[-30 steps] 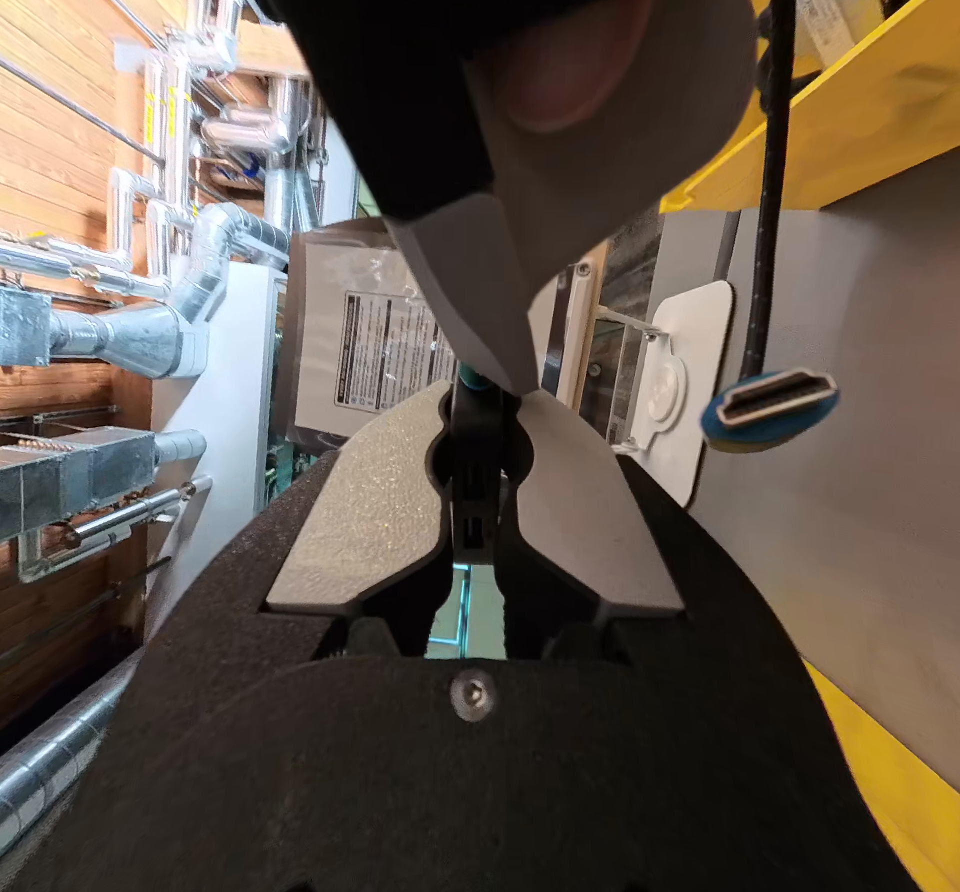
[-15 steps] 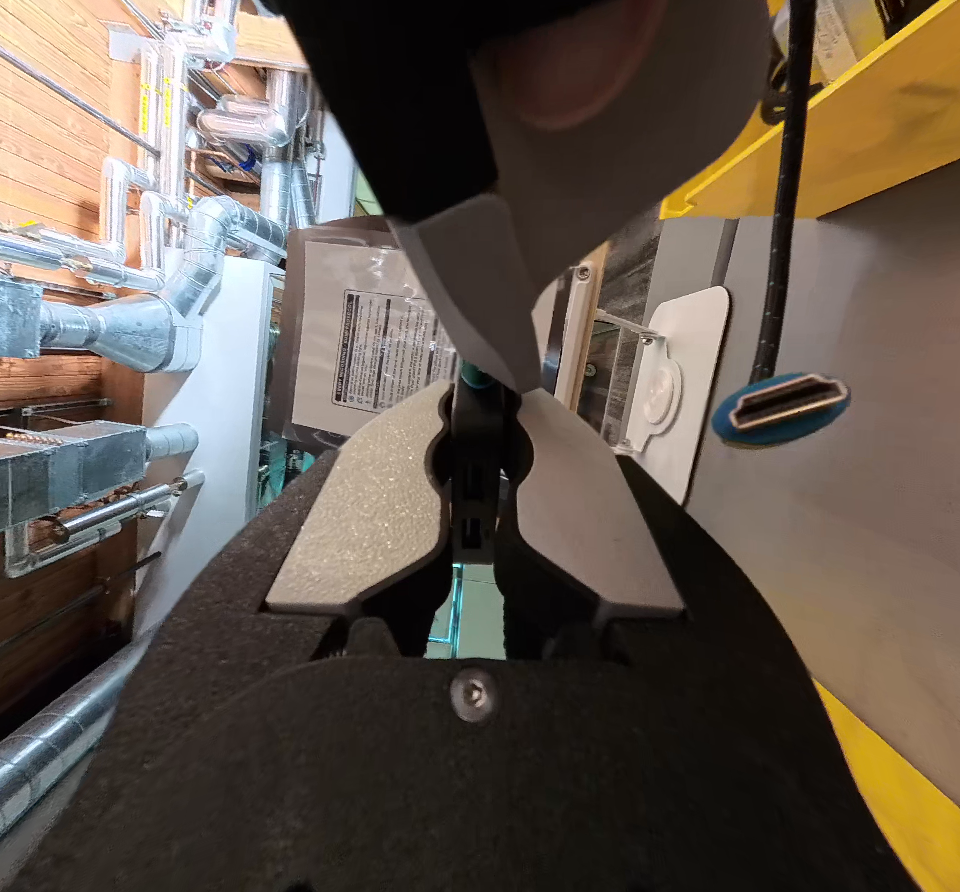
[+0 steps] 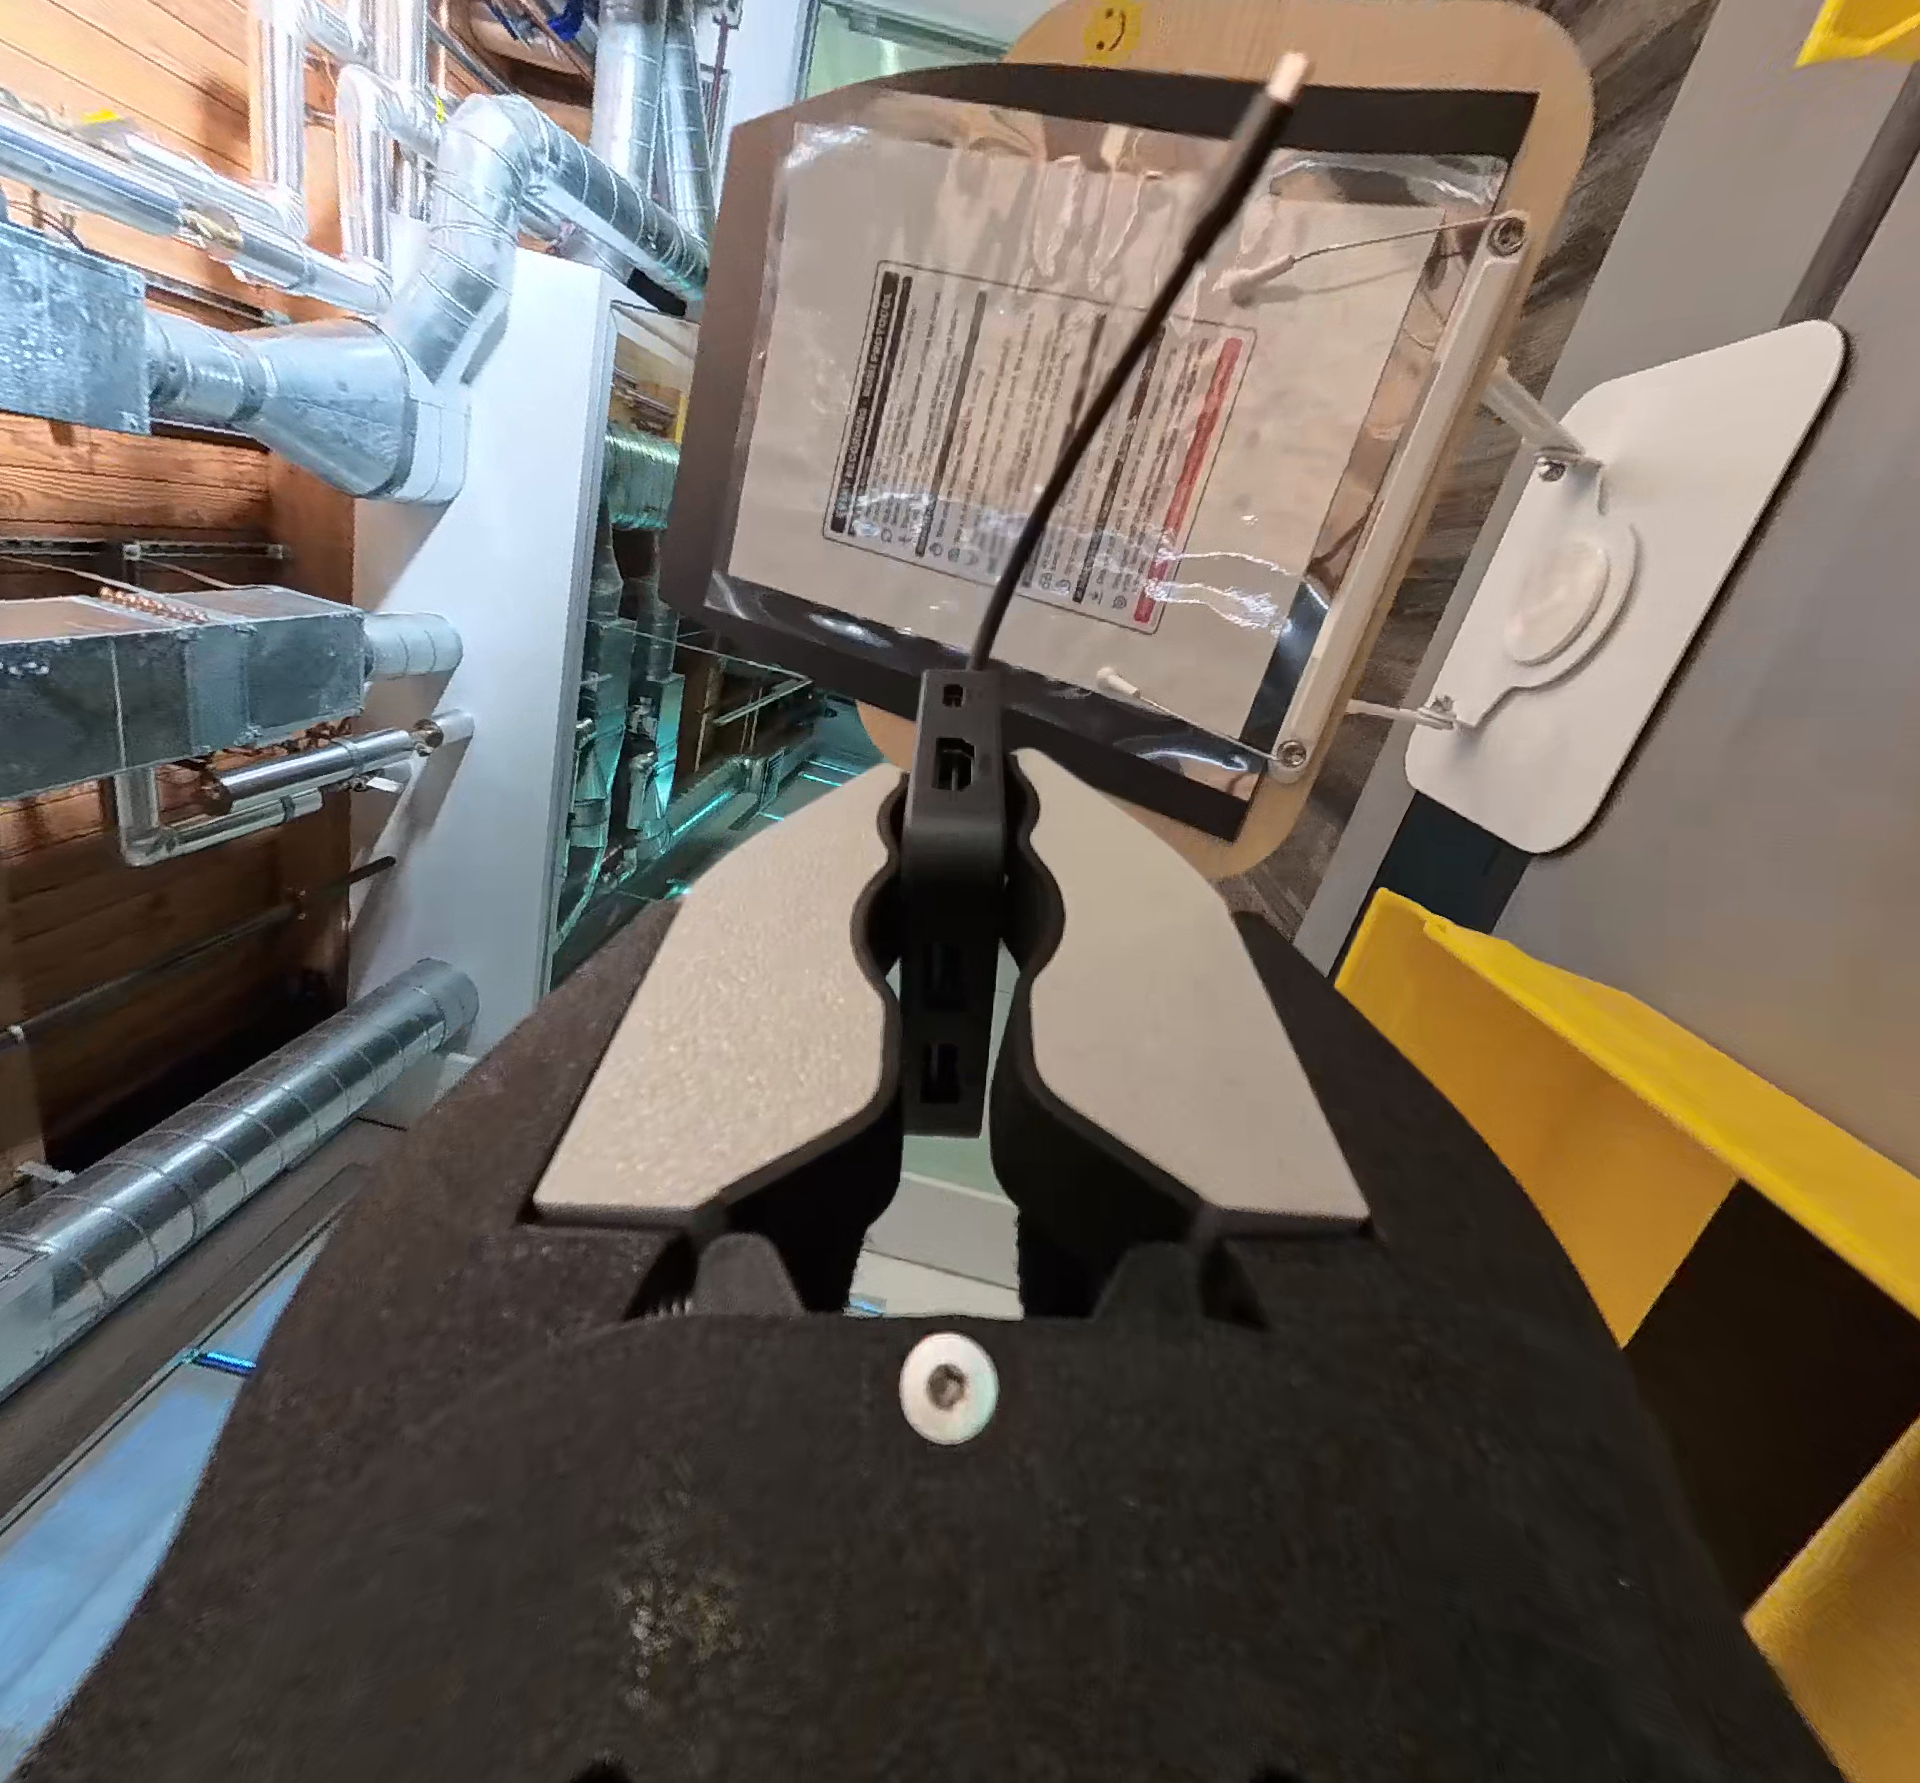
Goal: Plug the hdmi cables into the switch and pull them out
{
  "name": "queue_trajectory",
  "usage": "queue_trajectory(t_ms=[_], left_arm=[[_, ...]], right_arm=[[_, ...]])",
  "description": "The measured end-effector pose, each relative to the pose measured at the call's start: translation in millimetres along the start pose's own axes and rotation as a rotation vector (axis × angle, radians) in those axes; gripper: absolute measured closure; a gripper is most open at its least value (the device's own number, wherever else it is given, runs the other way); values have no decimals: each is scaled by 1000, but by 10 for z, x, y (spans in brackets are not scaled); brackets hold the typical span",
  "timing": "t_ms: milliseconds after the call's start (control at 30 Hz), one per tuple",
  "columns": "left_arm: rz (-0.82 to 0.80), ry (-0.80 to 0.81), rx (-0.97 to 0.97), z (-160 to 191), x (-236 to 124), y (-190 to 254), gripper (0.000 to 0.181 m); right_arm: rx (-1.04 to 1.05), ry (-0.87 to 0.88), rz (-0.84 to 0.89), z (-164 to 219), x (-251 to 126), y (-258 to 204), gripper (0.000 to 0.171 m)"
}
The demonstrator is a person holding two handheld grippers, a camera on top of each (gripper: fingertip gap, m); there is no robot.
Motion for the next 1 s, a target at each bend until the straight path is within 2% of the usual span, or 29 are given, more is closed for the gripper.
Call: queue_trajectory(t_ms=[100,200,300,433,567,667,767,867,1000], left_arm=[[15,15,-8,-34,-19,-20,167],[25,34,-7,-98,-44,1,168],[6,56,17,-154,-63,25,167],[8,59,19,-188,-74,33,168],[4,62,14,-201,-75,37,168],[6,62,17,-210,-80,45,168],[12,56,20,-210,-80,48,168],[37,69,4,-227,-86,71,168],[148,139,-63,-317,-122,162,167]], right_arm=[[167,-119,-110,361,-58,253,149],[282,-182,-198,577,64,488,149],[241,-230,-72,574,153,666,149],[128,-184,-60,496,97,593,149],[161,-364,-161,729,99,462,146],[228,-418,-230,848,114,442,136],[241,-453,-265,898,118,427,135],[155,-380,-243,762,71,393,138],[-263,-129,-32,224,53,187,135]])
Point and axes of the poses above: each gripper's, where its closed fingertips meet, x out along the fingers, z out of its underside, y = z × x across the jaws, the point moved 9 cm from there along -x, back along the fingers, and after that the axes turned 14 degrees about -z, right-handed, at the moved point
